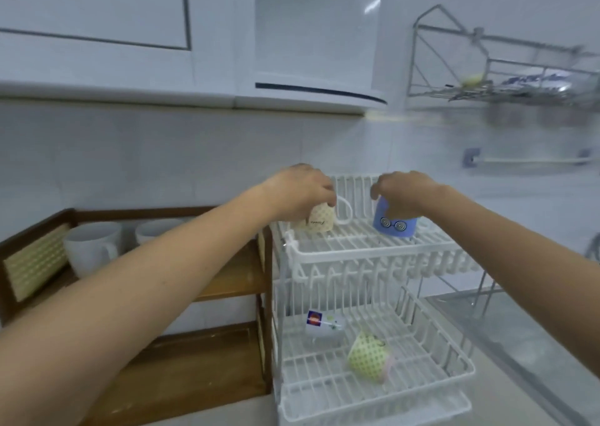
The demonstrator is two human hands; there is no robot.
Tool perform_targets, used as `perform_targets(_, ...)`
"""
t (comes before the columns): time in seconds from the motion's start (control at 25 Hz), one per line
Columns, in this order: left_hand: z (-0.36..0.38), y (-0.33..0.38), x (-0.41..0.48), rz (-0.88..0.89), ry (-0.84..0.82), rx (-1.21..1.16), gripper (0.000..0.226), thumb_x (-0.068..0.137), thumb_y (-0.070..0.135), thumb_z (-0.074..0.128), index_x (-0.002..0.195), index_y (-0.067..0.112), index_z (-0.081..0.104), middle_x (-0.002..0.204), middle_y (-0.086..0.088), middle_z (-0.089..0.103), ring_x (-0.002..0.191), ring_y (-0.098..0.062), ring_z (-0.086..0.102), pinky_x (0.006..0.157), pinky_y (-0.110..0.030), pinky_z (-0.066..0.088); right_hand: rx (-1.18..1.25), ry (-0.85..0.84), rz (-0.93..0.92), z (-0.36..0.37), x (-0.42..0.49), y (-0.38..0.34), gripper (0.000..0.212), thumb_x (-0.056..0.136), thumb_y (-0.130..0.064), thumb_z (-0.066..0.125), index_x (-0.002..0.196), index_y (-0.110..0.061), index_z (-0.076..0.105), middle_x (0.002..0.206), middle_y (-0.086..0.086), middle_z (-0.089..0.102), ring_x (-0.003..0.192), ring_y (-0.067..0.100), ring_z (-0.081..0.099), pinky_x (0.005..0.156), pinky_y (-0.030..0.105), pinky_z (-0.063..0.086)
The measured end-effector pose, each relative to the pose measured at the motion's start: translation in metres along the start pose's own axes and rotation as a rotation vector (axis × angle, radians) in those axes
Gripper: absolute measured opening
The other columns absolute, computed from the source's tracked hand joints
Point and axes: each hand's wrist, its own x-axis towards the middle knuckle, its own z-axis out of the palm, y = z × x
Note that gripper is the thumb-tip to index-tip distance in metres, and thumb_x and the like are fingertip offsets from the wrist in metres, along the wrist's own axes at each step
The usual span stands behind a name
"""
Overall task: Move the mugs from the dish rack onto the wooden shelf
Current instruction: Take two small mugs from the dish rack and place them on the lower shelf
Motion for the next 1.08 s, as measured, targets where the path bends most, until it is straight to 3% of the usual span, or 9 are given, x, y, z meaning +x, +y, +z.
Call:
perform_targets(0.08,0.009,0.003,0.035,0.117,-0.186,0.339,0.050,0.092,0.010,0.054,0.137,0.026,0.042,0.148,-0.002,0.041,0.140,-0.024,0.031,0.118,-0.045,0.015,-0.331,-0.014,-0.118,0.017,0.007,0.018,0.047,0.086,-0.020,0.056,0.132,-0.023,0.046,0.139,0.002,0.045,0.127,0.024,0.043,0.098,0.039,0.039)
perform_targets(0.16,0.021,0.002,0.059,0.221,-0.342,0.602,0.053,0.091,0.009,0.055,0.139,0.025,0.038,0.149,-0.004,0.037,0.143,-0.026,0.025,0.119,-0.050,0.004,-0.523,0.000,-0.212,0.030,0.017,0.029,0.054,0.086,-0.022,0.059,0.137,-0.024,0.039,0.145,0.000,0.039,0.133,0.023,0.036,0.104,0.042,0.034)
perform_targets(0.36,0.047,0.001,0.084,0.391,-0.496,0.920,0.083,0.085,0.008,0.065,0.150,0.022,0.014,0.156,-0.005,0.023,0.147,-0.033,0.010,0.116,-0.055,-0.005,-0.768,0.006,-0.320,0.058,0.043,0.033,0.068,0.087,-0.029,0.064,0.143,-0.029,0.027,0.150,0.002,0.031,0.136,0.027,0.031,0.104,0.046,0.031)
perform_targets(0.56,0.063,-0.001,0.092,0.349,-0.492,0.877,0.090,0.080,0.006,0.071,0.147,0.014,0.012,0.150,-0.010,0.033,0.139,-0.039,0.028,0.116,-0.057,0.002,-0.893,0.042,-0.314,0.080,0.063,0.033,0.074,0.086,-0.032,0.066,0.144,-0.032,0.020,0.148,0.003,0.032,0.134,0.030,0.031,0.101,0.052,0.031)
perform_targets(0.68,0.066,0.001,0.091,0.331,-0.473,0.825,0.067,0.084,-0.001,0.062,0.140,0.008,0.025,0.142,-0.013,0.041,0.129,-0.039,0.039,0.118,-0.057,0.011,-0.886,0.106,-0.351,0.083,0.064,0.037,0.072,0.086,-0.031,0.065,0.143,-0.029,0.022,0.146,0.004,0.034,0.131,0.031,0.033,0.099,0.051,0.034)
perform_targets(0.8,0.065,0.004,0.088,0.276,-0.419,0.830,0.066,0.083,-0.001,0.063,0.138,0.006,0.027,0.140,-0.013,0.042,0.127,-0.038,0.041,0.118,-0.057,0.013,-0.843,0.166,-0.315,0.077,0.059,0.046,0.066,0.087,-0.028,0.063,0.141,-0.030,0.025,0.143,0.005,0.037,0.127,0.032,0.038,0.096,0.048,0.037)
perform_targets(0.96,0.038,0.004,0.079,0.103,-0.308,0.644,0.057,0.086,-0.004,0.051,0.139,0.005,0.031,0.140,-0.016,0.045,0.124,-0.039,0.045,0.117,-0.057,0.010,-0.601,0.220,-0.175,0.058,0.035,0.069,0.081,0.071,-0.034,0.074,0.138,-0.029,0.027,0.136,0.003,0.042,0.117,0.029,0.046,0.083,0.039,0.042)
perform_targets(1.08,0.009,0.006,0.054,-0.128,-0.124,0.462,0.075,0.076,0.017,0.071,0.140,0.009,0.032,0.140,-0.014,0.047,0.119,-0.037,0.050,0.111,-0.052,0.026,-0.264,0.350,-0.029,0.049,0.003,0.077,0.089,0.057,-0.042,0.078,0.132,-0.028,0.032,0.128,0.002,0.050,0.104,0.031,0.054,0.068,0.035,0.040)
